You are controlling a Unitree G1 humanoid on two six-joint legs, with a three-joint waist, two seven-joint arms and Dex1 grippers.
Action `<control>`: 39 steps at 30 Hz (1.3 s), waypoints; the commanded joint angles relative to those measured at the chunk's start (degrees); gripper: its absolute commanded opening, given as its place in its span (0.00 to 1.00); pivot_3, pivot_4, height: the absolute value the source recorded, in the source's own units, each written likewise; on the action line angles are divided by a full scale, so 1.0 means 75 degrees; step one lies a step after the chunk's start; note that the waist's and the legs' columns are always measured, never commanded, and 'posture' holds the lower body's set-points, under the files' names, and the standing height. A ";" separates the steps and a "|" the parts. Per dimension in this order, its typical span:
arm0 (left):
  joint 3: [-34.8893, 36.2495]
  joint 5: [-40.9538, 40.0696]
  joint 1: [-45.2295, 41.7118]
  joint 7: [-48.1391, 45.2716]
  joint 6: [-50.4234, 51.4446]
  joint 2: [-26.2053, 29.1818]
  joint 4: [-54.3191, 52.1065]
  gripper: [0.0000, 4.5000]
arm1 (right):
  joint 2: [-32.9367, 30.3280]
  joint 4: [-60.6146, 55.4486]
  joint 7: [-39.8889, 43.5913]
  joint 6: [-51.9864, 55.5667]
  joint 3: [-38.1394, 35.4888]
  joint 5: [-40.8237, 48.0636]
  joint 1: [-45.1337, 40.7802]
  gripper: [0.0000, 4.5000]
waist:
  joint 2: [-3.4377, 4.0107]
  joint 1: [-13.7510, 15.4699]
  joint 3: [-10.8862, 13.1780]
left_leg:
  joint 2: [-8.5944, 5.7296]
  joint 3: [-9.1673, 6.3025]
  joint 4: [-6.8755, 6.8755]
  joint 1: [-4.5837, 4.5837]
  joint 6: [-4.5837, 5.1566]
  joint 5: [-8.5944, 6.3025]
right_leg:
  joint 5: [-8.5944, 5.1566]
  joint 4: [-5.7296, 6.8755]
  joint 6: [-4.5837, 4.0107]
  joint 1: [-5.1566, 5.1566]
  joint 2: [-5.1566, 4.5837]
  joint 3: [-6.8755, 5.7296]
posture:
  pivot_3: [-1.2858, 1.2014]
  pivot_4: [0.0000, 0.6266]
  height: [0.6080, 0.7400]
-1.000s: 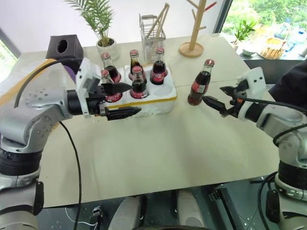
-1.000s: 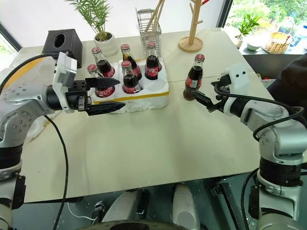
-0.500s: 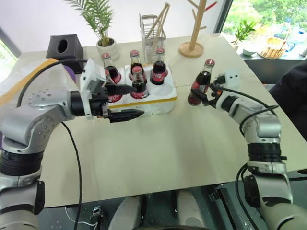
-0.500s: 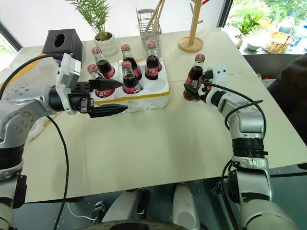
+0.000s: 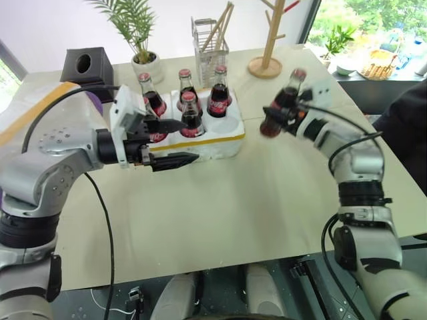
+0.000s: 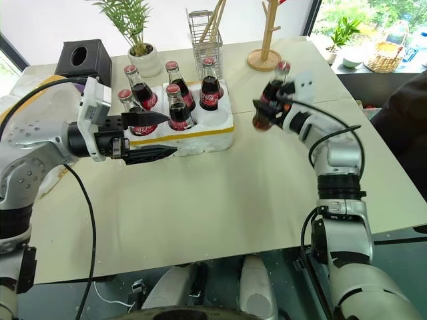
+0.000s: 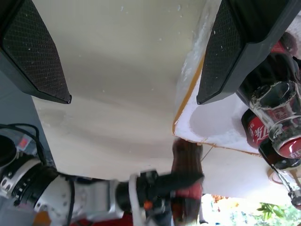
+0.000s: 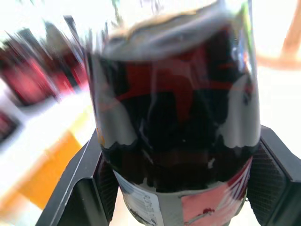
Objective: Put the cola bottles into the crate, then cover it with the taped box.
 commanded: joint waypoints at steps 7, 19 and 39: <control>0.0297 -0.0028 0.0029 0.0141 -0.0124 0.0044 -0.0258 1.00 | 0.0512 -0.1826 0.0239 0.0543 0.0428 0.0799 -0.0496 0.62 | -0.0018 0.0053 -0.0011 | -0.0004 -0.0005 0.0008 0.0008 0.0000 0.0000 | 0.0000 -0.0001 0.0000 0.0022 -0.0003 0.0000 | 0.52 0.24 1.00; 0.0388 -0.0044 0.0138 0.0232 -0.0092 0.0130 -0.0336 1.00 | 0.0946 -0.0313 0.0369 -0.0132 0.2124 -0.0699 -0.0336 0.62 | -0.0018 0.0041 -0.0011 | -0.0005 -0.0006 0.0005 0.0004 0.0000 0.0000 | 0.0000 0.0004 -0.0001 0.0012 -0.0002 0.0000 | 0.52 0.24 1.00; 0.6514 -0.0624 0.4106 -0.1394 0.2230 0.3148 -0.0728 1.00 | -0.2691 -0.3737 0.2838 0.2963 -0.0401 0.2311 0.0509 0.98 | -0.0016 0.0028 -0.0009 | -0.0001 -0.0003 -0.0002 0.0014 0.0051 -0.0030 | -0.0003 -0.0012 -0.0002 0.0025 0.0000 -0.0003 | 0.52 0.24 1.00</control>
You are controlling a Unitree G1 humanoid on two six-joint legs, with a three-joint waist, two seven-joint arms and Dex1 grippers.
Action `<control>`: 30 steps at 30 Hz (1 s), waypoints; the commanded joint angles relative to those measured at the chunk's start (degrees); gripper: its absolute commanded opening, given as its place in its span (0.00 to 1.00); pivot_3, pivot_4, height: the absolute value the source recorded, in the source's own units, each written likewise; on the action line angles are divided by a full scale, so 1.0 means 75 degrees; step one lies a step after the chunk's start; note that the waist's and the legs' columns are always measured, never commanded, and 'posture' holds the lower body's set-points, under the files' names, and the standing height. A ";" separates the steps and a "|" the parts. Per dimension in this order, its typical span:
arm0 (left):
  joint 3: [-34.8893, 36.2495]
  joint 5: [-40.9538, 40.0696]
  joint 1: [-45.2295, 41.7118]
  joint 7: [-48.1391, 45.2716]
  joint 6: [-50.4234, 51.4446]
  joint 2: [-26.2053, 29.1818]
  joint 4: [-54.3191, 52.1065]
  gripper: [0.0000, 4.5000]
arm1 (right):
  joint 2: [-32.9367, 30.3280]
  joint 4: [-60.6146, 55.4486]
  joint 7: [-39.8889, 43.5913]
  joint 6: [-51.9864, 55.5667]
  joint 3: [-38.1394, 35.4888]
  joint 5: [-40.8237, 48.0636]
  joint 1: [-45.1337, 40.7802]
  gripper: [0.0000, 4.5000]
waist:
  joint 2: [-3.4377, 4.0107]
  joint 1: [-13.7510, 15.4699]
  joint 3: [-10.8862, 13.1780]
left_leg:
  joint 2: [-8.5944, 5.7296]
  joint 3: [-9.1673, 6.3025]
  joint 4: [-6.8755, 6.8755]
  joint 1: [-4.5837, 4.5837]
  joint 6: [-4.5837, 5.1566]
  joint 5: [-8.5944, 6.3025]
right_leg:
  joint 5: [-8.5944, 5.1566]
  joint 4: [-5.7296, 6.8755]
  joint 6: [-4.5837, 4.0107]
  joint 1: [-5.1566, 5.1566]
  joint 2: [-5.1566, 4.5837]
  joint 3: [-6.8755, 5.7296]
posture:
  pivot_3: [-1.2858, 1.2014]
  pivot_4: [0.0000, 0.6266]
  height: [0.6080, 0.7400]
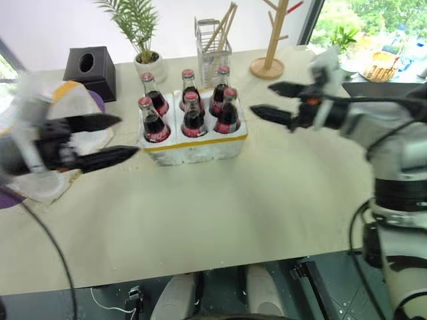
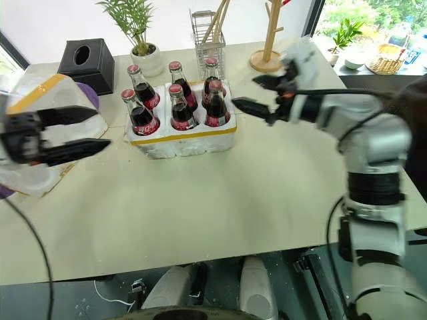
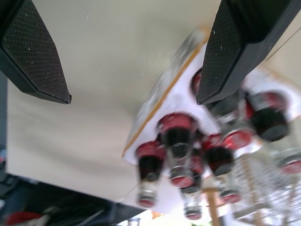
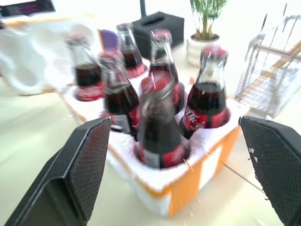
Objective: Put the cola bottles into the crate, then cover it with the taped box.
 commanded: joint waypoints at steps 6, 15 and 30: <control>0.4588 0.4014 0.5643 -0.4331 -0.1313 0.0805 0.1309 1.00 | -0.1092 -0.0783 0.0838 0.0540 -0.0918 0.1421 0.0288 0.98 | -0.0006 -0.0135 0.0000 | 0.0038 0.0045 -0.0011 0.0007 0.0010 -0.0006 | -0.0005 -0.0008 -0.0010 0.0000 0.0001 0.0003 | 0.52 0.24 1.00; 0.3561 0.6251 0.6455 -0.4598 -0.5814 0.2289 0.6388 1.00 | -0.0846 -0.0364 0.0834 0.0233 -0.0595 0.1486 -0.0170 0.98 | 0.0004 0.0099 -0.0008 | 0.0062 0.0046 -0.0013 0.0014 0.0016 -0.0015 | -0.0002 -0.0081 -0.0050 0.0043 -0.0001 -0.0030 | 0.52 0.24 1.00; -0.4603 0.7843 -0.2259 -0.3590 -0.7759 0.2592 1.1203 1.00 | -0.1026 -0.0529 0.0699 0.0355 -0.0615 0.1693 -0.0267 0.98 | -0.0017 -0.0003 -0.0009 | 0.0062 0.0150 0.0000 -0.0005 0.0046 -0.0031 | 0.0026 -0.0004 -0.0014 -0.0028 -0.0007 -0.0036 | 0.52 0.24 1.00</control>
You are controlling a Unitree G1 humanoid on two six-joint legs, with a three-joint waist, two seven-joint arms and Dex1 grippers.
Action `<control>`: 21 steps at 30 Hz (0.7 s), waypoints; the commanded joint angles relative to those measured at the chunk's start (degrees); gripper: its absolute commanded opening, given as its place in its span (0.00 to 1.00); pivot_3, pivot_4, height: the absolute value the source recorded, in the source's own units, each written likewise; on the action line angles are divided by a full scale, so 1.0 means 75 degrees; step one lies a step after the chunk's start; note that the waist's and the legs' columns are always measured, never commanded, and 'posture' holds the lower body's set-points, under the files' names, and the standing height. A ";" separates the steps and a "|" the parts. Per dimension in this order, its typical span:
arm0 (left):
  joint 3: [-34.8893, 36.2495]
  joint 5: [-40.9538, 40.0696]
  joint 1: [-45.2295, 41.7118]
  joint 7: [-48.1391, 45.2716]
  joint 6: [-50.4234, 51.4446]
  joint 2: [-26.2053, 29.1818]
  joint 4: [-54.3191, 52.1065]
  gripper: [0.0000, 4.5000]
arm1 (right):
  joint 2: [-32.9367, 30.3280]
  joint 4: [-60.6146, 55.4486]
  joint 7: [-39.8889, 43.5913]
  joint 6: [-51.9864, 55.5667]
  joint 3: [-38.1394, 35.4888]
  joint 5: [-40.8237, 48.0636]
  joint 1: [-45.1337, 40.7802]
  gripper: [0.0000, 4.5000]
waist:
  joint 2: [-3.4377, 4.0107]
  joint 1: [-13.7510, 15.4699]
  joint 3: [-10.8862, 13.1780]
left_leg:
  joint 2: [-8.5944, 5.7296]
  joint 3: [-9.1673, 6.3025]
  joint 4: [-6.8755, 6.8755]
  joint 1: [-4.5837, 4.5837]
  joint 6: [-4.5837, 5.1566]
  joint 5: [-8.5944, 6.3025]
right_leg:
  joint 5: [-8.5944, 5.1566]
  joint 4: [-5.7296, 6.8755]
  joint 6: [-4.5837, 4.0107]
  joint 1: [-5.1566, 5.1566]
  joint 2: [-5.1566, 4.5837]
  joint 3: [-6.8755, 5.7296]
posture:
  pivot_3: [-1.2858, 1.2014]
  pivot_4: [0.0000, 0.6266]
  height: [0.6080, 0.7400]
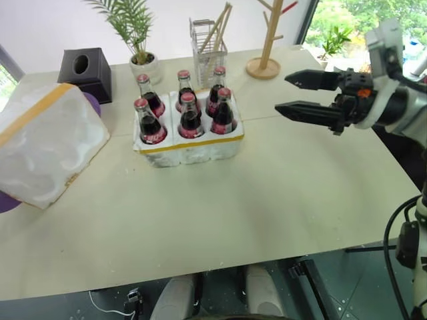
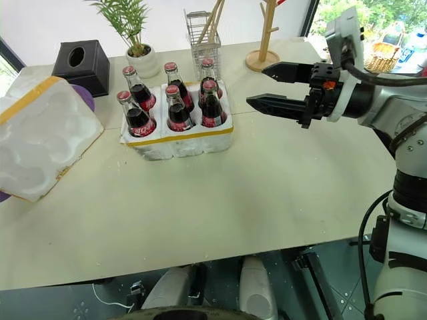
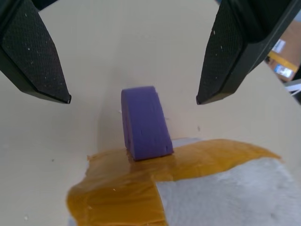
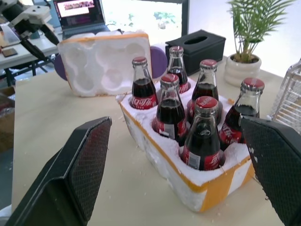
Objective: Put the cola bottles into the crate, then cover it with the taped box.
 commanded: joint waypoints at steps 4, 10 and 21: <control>-0.1398 0.1306 -0.2056 0.0486 -0.0481 -0.0414 0.1411 1.00 | -0.0364 -0.0324 0.0024 0.0060 -0.0293 0.0387 -0.0209 0.98 | -0.0027 0.0010 -0.0009 | -0.0002 0.0017 0.0016 0.0002 0.0017 -0.0009 | 0.0007 0.0011 0.0013 0.0001 -0.0005 0.0001 | 0.52 0.24 1.00; -0.1742 0.1557 -0.2827 0.0469 -0.0524 -0.0806 0.2021 0.83 | -0.0539 -0.0453 0.0030 0.0117 -0.0296 0.0581 -0.0165 1.00 | -0.0031 0.0018 -0.0010 | 0.0000 0.0022 0.0020 0.0005 0.0019 -0.0010 | 0.0008 0.0019 0.0013 -0.0003 -0.0005 0.0001 | 0.52 0.24 1.00; -0.1373 0.1256 -0.3120 0.1289 -0.0785 -0.1142 0.2108 0.05 | -0.0809 -0.0512 -0.0084 0.0287 -0.0420 0.0817 0.0070 1.00 | -0.0034 0.0068 -0.0012 | 0.0000 0.0021 0.0025 0.0006 0.0021 -0.0011 | 0.0008 0.0021 0.0013 -0.0002 -0.0008 0.0002 | 0.52 0.24 1.00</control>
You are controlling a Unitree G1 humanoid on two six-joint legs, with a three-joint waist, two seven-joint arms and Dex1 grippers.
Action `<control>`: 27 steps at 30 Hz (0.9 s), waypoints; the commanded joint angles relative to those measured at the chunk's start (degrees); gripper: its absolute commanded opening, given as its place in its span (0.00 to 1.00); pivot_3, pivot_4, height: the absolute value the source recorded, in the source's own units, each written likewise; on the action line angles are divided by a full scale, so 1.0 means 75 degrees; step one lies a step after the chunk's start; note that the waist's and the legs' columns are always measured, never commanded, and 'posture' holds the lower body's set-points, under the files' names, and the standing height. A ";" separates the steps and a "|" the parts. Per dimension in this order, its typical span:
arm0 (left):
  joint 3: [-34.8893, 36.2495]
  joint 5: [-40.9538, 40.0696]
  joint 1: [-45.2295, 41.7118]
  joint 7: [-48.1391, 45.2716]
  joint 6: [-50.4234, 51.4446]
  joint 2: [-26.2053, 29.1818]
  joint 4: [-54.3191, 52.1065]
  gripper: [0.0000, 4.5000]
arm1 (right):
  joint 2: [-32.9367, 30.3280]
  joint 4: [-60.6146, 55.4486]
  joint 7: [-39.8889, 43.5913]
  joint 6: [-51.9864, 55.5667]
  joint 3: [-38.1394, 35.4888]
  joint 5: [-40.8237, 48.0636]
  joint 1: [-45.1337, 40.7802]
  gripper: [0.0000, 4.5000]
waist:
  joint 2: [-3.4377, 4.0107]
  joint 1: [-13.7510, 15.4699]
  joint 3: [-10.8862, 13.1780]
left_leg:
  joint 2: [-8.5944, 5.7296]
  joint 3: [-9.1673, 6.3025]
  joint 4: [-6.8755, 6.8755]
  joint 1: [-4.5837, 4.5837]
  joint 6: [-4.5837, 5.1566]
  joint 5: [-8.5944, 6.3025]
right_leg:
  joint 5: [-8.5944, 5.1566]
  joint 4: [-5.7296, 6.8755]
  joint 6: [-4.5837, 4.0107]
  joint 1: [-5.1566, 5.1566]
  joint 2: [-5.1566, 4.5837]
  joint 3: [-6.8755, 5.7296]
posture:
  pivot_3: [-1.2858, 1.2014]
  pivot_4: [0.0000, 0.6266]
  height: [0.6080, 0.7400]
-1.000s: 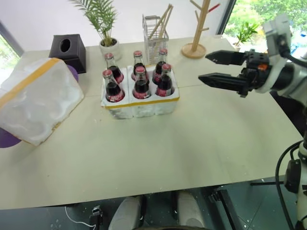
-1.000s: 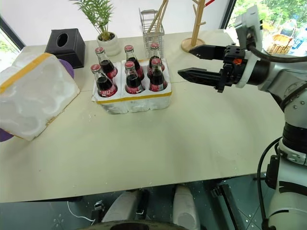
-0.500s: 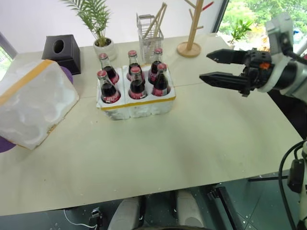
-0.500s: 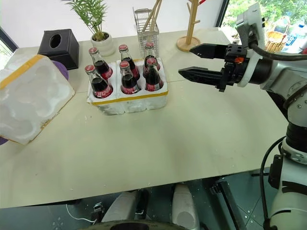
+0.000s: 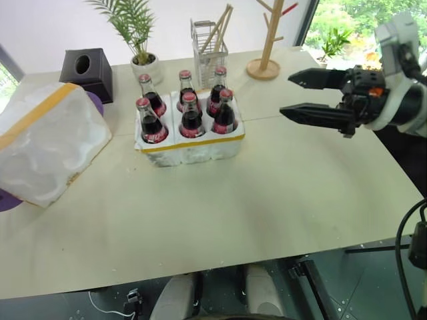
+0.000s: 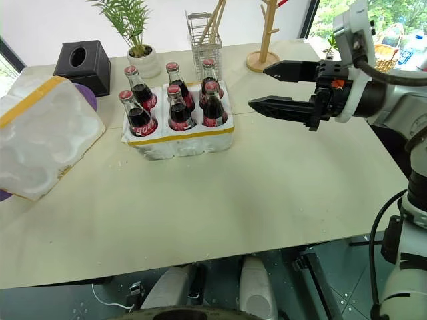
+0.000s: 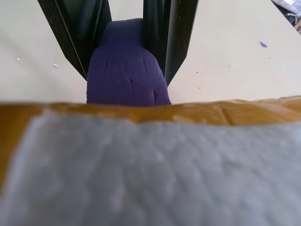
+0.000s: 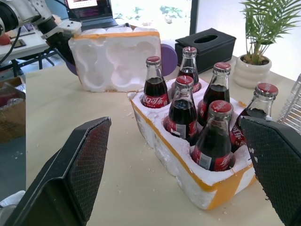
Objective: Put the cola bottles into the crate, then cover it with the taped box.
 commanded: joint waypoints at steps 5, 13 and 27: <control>0.0995 -0.0762 -0.0190 0.1403 -0.1133 -0.0057 -0.0535 0.05 | -0.0375 -0.0379 -0.0178 -0.0352 -0.0602 -0.0057 0.0502 1.00 | -0.0032 -0.0007 -0.0001 | 0.0001 -0.0004 0.0030 -0.0006 0.0008 -0.0006 | 0.0000 0.0000 0.0000 0.0001 0.0001 -0.0001 | 0.52 0.24 1.00; 0.1899 -0.1392 -0.0095 0.3524 -0.2258 -0.0879 -0.4078 0.05 | -0.1036 -0.0599 0.0193 0.0005 -0.1493 0.0515 0.1456 1.00 | -0.0039 0.0090 -0.0002 | -0.0001 0.0003 0.0101 -0.0016 0.0027 -0.0040 | 0.0003 -0.0001 0.0006 0.0021 -0.0003 0.0001 | 0.52 0.24 1.00; -0.0335 0.3300 0.0109 0.7291 -0.2185 -0.2361 -0.8149 0.05 | -0.0884 -0.1267 -0.0500 -0.0034 -0.2079 0.1129 0.2463 1.00 | -0.0038 0.0127 -0.0002 | 0.0005 0.0028 0.0101 -0.0009 0.0023 -0.0039 | 0.0008 -0.0002 0.0014 0.0016 0.0005 0.0020 | 0.52 0.24 1.00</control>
